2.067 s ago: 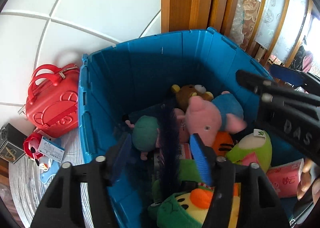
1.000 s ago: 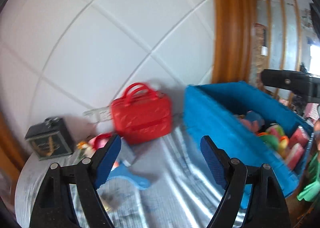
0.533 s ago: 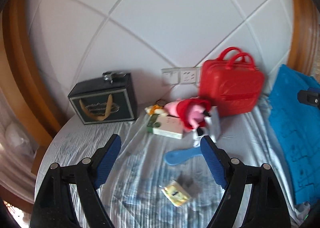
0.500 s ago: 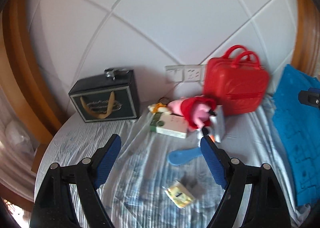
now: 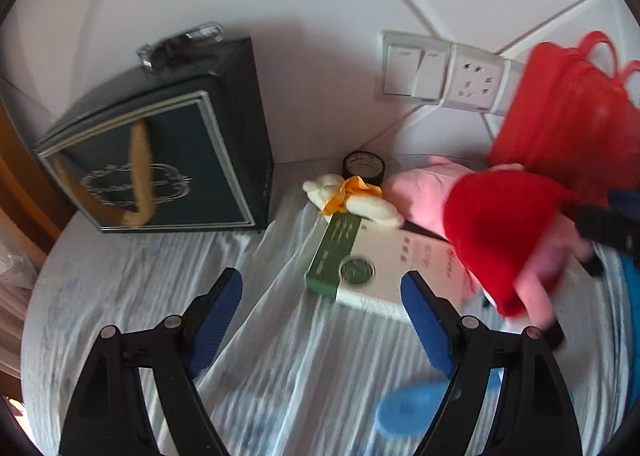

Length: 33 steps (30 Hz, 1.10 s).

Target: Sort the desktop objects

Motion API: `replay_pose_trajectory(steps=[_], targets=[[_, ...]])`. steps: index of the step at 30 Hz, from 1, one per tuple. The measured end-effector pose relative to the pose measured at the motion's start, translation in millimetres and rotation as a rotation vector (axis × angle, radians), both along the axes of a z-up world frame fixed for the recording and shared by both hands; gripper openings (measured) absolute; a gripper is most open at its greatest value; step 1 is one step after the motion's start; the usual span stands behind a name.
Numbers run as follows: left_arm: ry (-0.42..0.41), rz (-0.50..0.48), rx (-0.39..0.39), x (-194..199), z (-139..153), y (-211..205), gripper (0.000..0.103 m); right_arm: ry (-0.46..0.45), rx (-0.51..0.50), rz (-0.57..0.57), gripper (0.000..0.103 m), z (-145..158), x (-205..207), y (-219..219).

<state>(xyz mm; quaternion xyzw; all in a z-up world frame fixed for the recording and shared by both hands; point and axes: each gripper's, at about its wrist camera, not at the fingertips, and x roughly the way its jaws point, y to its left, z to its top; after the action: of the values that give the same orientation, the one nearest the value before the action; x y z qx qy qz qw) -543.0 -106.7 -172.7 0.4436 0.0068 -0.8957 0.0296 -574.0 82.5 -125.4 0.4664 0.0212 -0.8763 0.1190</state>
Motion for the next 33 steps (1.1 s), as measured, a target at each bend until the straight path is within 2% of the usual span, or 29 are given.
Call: replay_pose_trajectory(steps=[5,6,8,10,12,14,16,18,20,21,22,24,25,28,30,33], targets=[[-0.079,0.021,0.006,-64,-49,12,0.082,-0.003,0.075,-0.021,0.103,-44,-30,-23],[-0.094,0.022,0.001,-73,-58,15,0.082,-0.015,0.048,-0.018,0.103,-51,-34,-22],[-0.064,0.024,0.013,-84,-64,18,0.085,-0.032,-0.020,-0.026,0.103,-62,-42,-14],[-0.072,0.015,0.005,-93,-66,22,0.089,-0.027,-0.033,-0.058,0.103,-66,-44,-5],[-0.133,0.013,-0.008,-100,-74,23,0.089,-0.045,-0.062,-0.089,0.103,-72,-45,10],[-0.211,-0.009,0.008,-91,-87,23,0.087,-0.140,-0.130,-0.080,0.103,-85,-44,24],[-0.231,-0.033,-0.012,-70,-93,24,0.082,-0.210,-0.160,-0.046,0.103,-95,-36,27],[-0.219,-0.033,-0.050,-44,-91,21,0.082,-0.227,-0.098,0.008,0.100,-103,-16,20],[-0.209,-0.036,-0.038,-15,-85,13,0.082,-0.228,-0.035,0.046,0.096,-110,8,15],[-0.211,-0.032,-0.045,-1,-84,8,0.082,-0.232,-0.023,0.058,0.090,-112,19,15],[-0.219,-0.029,-0.068,14,-82,3,0.082,-0.243,-0.016,0.074,0.078,-115,28,15],[-0.222,-0.039,-0.084,37,-79,-4,0.081,-0.281,-0.028,0.091,0.061,-121,49,22],[-0.220,-0.050,-0.092,47,-76,-7,0.081,-0.306,-0.045,0.094,0.059,-123,60,27],[-0.180,-0.073,-0.088,66,-60,-11,0.081,-0.295,-0.026,0.105,0.059,-115,80,35],[-0.132,-0.057,-0.076,69,-46,-14,0.081,-0.252,-0.039,0.114,0.061,-93,89,41],[-0.065,-0.038,0.000,64,-23,-10,0.081,-0.148,-0.062,0.089,0.083,-55,88,48]])
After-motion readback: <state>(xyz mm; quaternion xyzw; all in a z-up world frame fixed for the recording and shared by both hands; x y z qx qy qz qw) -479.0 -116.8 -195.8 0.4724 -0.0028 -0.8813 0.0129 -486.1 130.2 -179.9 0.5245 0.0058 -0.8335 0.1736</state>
